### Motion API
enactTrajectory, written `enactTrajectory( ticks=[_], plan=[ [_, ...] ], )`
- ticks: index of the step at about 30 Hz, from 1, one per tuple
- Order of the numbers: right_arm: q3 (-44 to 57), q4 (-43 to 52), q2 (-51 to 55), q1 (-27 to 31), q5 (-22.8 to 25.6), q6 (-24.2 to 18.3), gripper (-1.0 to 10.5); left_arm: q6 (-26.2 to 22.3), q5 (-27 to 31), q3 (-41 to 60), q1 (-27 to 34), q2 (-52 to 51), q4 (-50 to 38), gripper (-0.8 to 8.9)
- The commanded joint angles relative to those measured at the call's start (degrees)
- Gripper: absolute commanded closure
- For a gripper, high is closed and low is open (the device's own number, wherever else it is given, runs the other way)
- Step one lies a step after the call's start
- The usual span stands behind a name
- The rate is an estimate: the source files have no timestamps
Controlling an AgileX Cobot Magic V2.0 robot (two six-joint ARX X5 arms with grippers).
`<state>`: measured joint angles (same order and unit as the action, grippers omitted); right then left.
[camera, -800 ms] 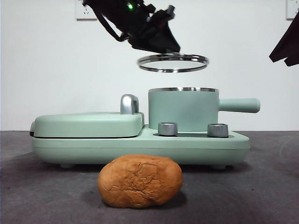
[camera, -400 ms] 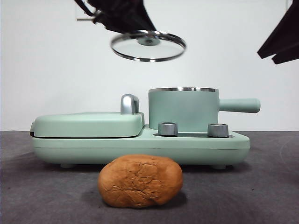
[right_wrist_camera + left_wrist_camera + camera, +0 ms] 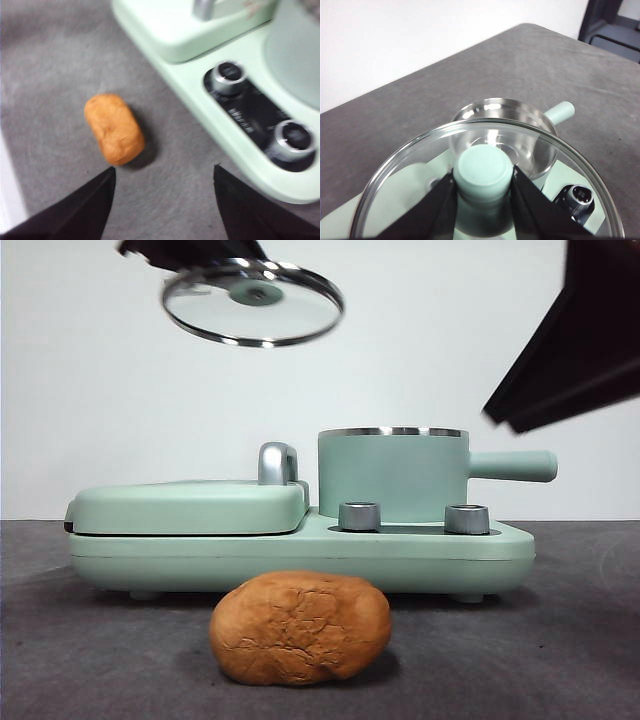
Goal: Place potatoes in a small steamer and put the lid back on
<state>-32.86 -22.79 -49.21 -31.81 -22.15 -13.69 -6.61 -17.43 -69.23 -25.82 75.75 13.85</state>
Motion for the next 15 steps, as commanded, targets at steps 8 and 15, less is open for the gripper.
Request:
enactTrajectory(
  ticks=[8,15],
  plan=[
    [-1.0,7.1,-12.0,-10.3,3.1,-0.9,6.2,0.9,-0.1,1.6,4.1,-7.3,5.4,8.03],
    [-1.1,14.6,-20.6,-13.3,4.3,-0.9,5.8,0.9,-0.1,1.6,5.4,-9.5,6.4,8.03]
  ],
)
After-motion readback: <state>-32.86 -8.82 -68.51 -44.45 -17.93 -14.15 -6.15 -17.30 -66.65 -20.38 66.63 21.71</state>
